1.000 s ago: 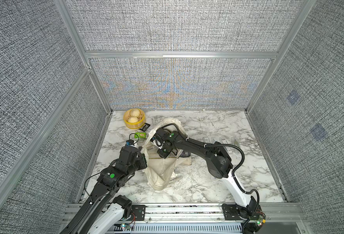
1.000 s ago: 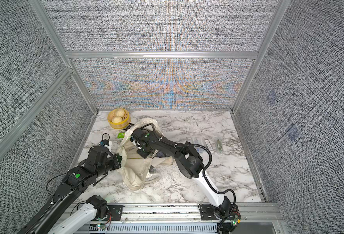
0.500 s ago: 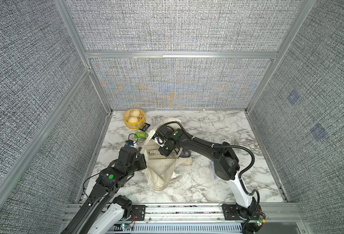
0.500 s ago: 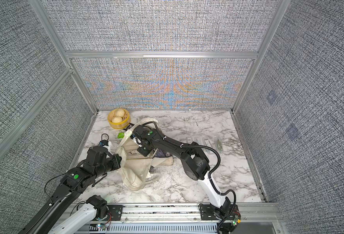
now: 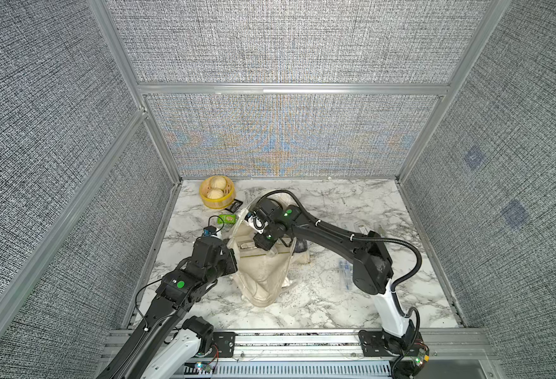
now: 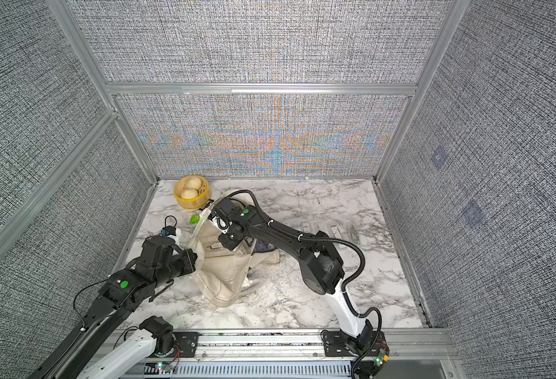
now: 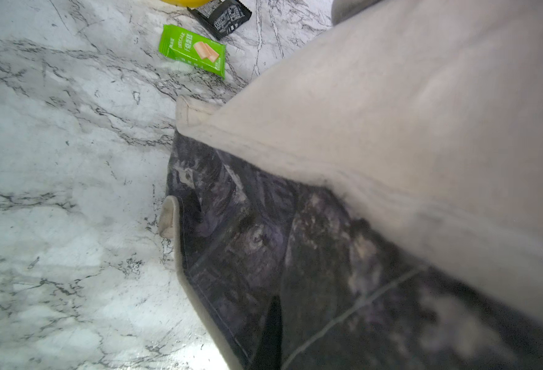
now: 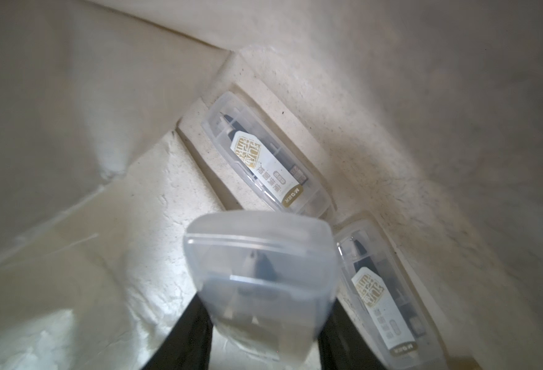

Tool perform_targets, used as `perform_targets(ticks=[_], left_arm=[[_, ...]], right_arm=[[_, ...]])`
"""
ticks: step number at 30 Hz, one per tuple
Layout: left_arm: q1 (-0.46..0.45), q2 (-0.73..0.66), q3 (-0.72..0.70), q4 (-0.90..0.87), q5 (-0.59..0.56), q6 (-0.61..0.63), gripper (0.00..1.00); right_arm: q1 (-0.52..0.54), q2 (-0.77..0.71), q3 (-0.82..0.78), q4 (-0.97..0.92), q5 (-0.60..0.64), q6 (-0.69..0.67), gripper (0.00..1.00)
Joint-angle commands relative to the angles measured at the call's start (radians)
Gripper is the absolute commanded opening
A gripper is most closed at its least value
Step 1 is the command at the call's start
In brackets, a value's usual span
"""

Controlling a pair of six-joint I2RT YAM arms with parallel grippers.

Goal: Take out the compass set from the canvas bag
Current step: Pick up the compass set from the canvas bag.

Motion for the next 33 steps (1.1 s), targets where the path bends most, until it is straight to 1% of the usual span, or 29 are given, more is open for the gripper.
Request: perform_targets(ticks=[1, 11, 15, 20, 26, 30, 33], left_arm=[[0.0, 0.007, 0.004, -0.008, 0.011, -0.002, 0.0], [0.0, 0.012, 0.041, 0.011, -0.007, 0.003, 0.0], [0.0, 0.015, 0.045, 0.019, -0.019, 0.004, 0.0], [0.0, 0.019, 0.04, 0.023, -0.035, 0.001, 0.0], [0.001, 0.027, 0.045, 0.03, -0.041, 0.011, 0.0], [0.0, 0.028, 0.046, 0.027, -0.044, 0.022, 0.0], [0.001, 0.028, 0.05, 0.022, -0.049, 0.029, 0.0]], right_arm=[[0.005, -0.03, -0.005, 0.036, -0.048, 0.031, 0.45], [0.041, -0.127, -0.121, 0.05, -0.093, 0.071, 0.45], [0.055, -0.197, -0.156, 0.058, -0.101, 0.085, 0.45], [0.066, -0.288, -0.161, 0.039, -0.132, 0.095, 0.45], [0.099, -0.44, -0.153, -0.018, -0.145, 0.109, 0.45], [0.102, -0.565, -0.19, -0.02, -0.12, 0.132, 0.45], [0.096, -0.646, -0.21, -0.055, -0.049, 0.142, 0.45]])
